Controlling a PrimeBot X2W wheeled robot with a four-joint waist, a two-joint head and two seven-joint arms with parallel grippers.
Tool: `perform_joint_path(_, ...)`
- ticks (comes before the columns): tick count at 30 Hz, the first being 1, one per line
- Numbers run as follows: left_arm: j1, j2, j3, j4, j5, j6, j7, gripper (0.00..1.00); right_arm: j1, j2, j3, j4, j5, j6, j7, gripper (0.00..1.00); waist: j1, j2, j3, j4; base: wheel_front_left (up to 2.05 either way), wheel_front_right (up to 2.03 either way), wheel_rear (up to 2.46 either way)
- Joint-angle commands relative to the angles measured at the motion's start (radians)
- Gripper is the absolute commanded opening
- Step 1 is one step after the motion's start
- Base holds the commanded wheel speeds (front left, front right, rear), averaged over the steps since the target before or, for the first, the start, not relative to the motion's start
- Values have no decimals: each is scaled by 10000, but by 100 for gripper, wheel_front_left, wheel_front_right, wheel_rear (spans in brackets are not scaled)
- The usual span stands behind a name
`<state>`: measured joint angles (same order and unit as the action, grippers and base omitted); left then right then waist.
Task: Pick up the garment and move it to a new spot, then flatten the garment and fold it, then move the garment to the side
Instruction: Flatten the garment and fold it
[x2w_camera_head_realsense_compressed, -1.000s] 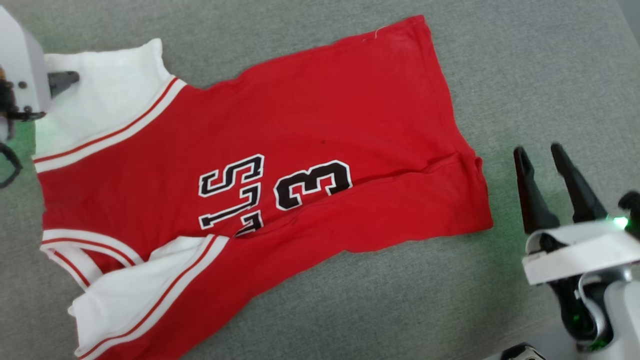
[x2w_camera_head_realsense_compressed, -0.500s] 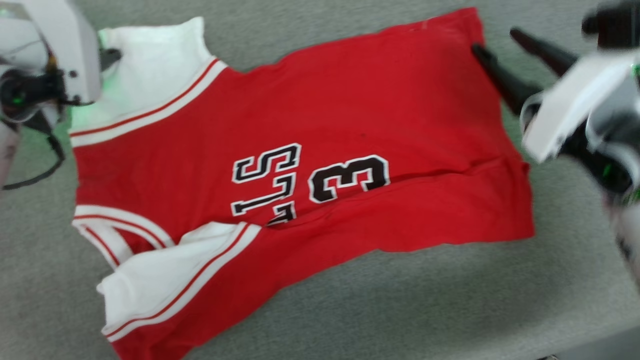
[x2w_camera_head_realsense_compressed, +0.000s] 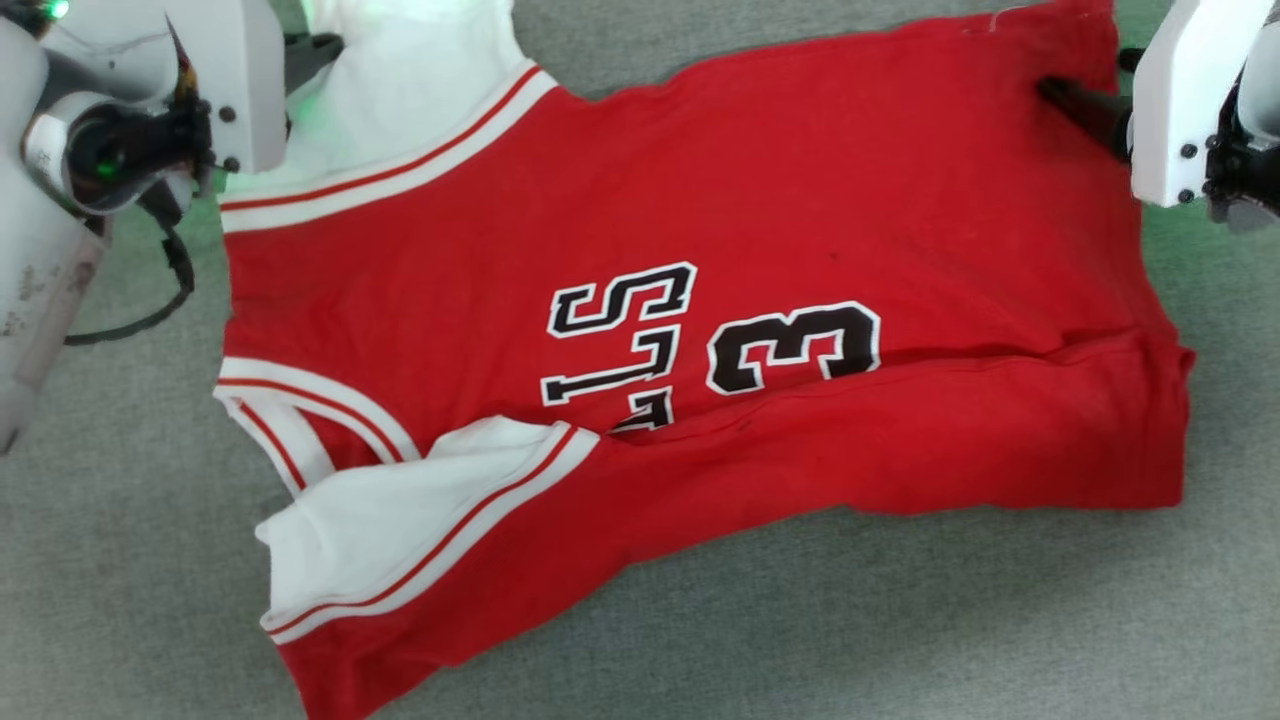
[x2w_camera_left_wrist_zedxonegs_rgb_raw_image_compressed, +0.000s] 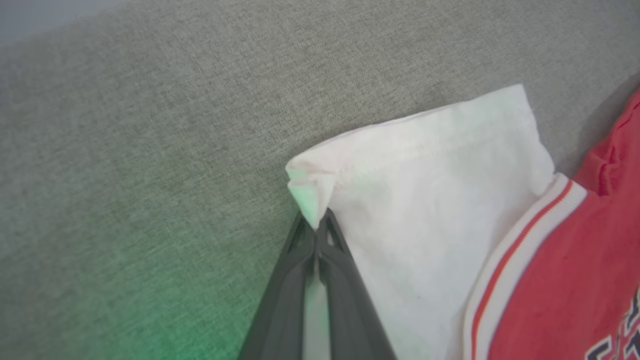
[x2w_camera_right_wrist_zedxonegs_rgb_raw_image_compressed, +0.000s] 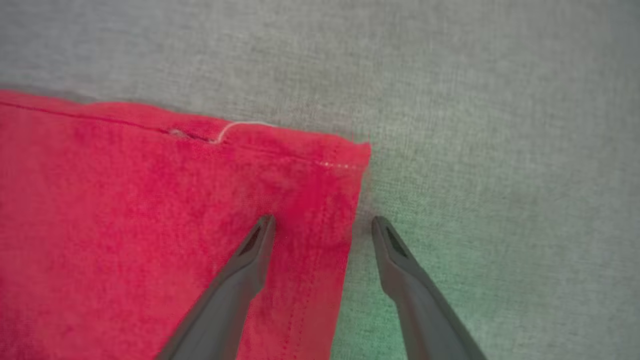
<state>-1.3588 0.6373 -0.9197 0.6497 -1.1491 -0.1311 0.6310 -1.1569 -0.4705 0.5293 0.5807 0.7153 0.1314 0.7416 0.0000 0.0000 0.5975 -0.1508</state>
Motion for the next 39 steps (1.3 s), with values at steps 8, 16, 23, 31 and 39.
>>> perform_joint_path(8, 185, -123, -630, -299, -381, 11, -109, 0, -349, -5, 807, 754, 650, -15, -193, 57, 0, 0, 146, 297, 0, 0, 0)
perform_joint_path(16, 492, 42, -953, -1047, -845, 11, -1343, 0, -205, -547, 1422, 733, 1205, -16, -2181, 0, 0, 0, -647, 674, 0, 0, 0)
perform_joint_path(23, 1503, 643, -1438, -2618, -1398, 11, -2941, 0, 924, -1569, 2369, -207, 2019, -16, -3330, 0, 0, 0, -2107, 1194, 0, 0, 0)
perform_joint_path(31, 3015, 1692, -1897, -4818, -1783, 11, -4899, 0, 2373, -2932, 2862, -1721, 2727, -16, -4094, 0, 0, 0, -3052, 1660, 0, 0, 0)
perform_joint_path(39, 4562, 2592, -2270, -6311, -1810, 11, -6492, 0, 3982, -4052, 2756, -2859, 2881, -17, -4455, 0, 0, 0, -3593, 1996, 0, 0, 0)
